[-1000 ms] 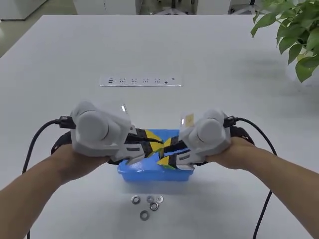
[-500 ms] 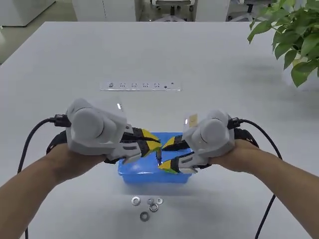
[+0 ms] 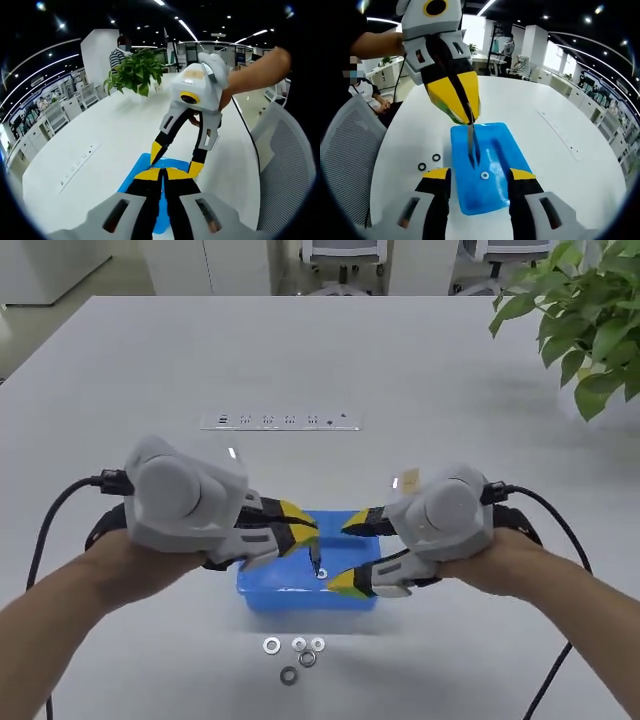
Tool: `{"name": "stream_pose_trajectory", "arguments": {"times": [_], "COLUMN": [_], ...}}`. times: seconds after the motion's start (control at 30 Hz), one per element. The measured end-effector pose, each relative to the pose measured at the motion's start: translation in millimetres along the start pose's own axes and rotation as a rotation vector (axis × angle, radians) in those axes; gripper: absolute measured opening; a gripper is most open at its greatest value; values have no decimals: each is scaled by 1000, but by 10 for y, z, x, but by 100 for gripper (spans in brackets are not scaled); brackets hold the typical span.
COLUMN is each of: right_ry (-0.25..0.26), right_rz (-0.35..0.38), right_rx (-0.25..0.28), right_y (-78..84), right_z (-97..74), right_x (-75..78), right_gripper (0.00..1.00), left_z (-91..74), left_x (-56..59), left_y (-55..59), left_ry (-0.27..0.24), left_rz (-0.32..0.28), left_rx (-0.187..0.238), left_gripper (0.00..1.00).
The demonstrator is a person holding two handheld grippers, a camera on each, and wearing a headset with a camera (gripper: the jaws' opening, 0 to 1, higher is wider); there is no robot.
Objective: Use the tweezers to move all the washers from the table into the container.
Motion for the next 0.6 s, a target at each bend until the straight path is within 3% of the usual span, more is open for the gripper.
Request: {"name": "stream_pose_trajectory", "arguments": {"times": [0.6], "right_ry": [45], "right_rz": [64], "right_rx": [8], "right_y": [151], "right_z": [-264], "right_x": [-146], "right_gripper": [73], "left_z": [-159], "left_x": [123], "left_y": [-60], "left_ry": [-7], "left_rz": [-5], "left_rx": [3], "left_gripper": [5]}}
Point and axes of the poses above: the centre of the closed fingertips' face, and the gripper's own axes: z roughly forward along the fingers, x roughly to its right, y roughly out of its underside, the point moved 8 cm from there along -z, roughly backward along the fingers, and after that the axes turned 11 degrees about -x, right-handed, at the moved point
